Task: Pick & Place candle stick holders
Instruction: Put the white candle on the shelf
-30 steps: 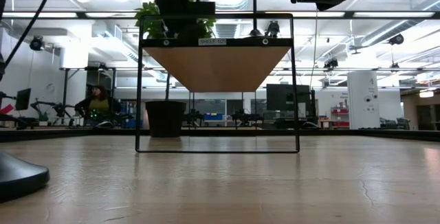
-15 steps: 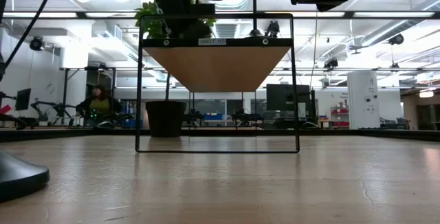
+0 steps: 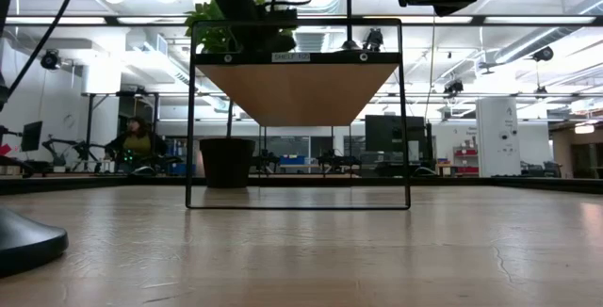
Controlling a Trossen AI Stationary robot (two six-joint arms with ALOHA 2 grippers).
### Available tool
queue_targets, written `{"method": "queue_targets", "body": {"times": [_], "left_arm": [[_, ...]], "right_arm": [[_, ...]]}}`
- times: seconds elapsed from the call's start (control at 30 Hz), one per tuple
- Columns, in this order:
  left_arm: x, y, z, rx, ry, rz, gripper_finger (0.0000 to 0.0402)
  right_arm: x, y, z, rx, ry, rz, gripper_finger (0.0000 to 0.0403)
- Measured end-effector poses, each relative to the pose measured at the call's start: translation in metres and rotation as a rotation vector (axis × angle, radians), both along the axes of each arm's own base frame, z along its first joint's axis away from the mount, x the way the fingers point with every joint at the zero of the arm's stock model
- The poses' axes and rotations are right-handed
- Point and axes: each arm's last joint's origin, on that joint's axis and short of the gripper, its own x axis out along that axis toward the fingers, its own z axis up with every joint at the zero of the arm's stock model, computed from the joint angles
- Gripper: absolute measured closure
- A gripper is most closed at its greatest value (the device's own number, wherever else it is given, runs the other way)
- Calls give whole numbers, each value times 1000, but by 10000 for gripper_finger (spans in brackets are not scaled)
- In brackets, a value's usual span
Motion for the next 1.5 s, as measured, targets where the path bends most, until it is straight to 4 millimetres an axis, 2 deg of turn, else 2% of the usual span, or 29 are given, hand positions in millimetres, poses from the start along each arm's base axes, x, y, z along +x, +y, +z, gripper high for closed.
{"method": "queue_targets", "body": {"times": [0.23,0.37,0.97,1.5], "left_arm": [[-4,5,-17,2,32,6,401],[-6,9,-20,9,45,20,401],[-6,21,-16,84,8,87,401],[-6,28,-13,128,11,65,401]], "right_arm": [[-1,0,-2,-3,7,0,360],[-1,0,-2,-3,6,0,358],[-1,0,-2,-3,5,0,358],[-1,0,-2,-2,5,-1,358]]}}
